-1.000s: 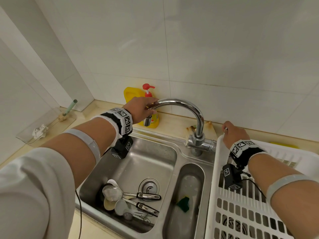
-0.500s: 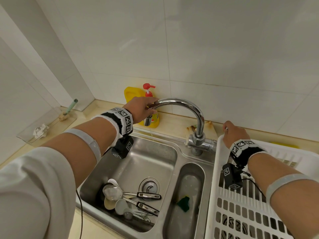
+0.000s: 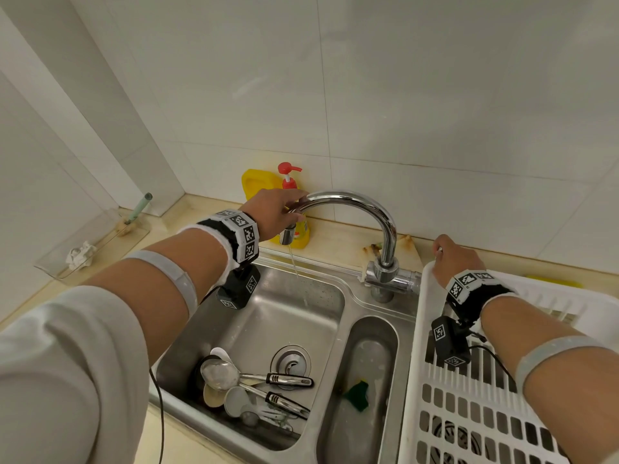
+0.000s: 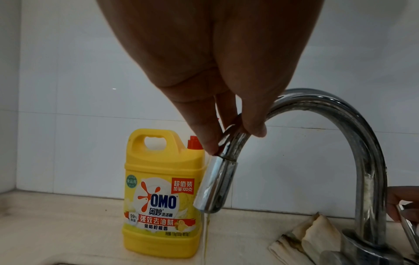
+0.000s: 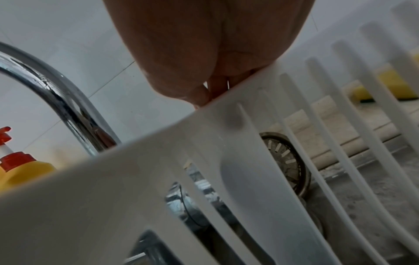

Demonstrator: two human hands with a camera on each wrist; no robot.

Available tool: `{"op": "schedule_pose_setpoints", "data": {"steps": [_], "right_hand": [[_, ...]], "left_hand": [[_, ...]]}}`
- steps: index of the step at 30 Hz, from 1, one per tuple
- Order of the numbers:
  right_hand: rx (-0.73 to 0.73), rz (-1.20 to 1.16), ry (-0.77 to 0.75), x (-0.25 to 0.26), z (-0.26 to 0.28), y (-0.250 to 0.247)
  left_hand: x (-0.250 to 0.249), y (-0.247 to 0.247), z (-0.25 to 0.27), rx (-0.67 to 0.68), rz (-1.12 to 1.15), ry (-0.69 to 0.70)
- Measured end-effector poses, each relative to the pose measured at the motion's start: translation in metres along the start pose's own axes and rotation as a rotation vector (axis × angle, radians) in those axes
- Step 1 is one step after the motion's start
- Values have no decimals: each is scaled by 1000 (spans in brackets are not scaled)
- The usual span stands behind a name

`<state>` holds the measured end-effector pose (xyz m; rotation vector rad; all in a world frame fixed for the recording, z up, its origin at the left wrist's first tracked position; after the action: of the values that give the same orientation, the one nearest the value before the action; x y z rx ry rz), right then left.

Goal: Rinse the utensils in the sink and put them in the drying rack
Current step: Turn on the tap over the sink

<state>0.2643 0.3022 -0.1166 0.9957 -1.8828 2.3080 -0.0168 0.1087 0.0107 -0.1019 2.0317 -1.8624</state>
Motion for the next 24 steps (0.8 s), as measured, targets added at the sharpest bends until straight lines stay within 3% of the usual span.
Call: {"op": "schedule_pose_setpoints", "data": {"steps": [24], "right_hand": [[-8,48,24,-4,-6,6]], "left_hand": [[1,1,2,9,2,-26]]}}
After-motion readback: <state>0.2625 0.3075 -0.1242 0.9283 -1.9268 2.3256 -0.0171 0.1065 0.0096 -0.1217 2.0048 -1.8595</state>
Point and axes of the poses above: each hand's wrist, its own z-axis away from the middle knuckle, its own y-axis out of the palm, x = y × z, the point moved 7 cm from there along -z, towards the middle knuckle, and after that the axes turned 7 degrees about -z, right-handed, at the moved point
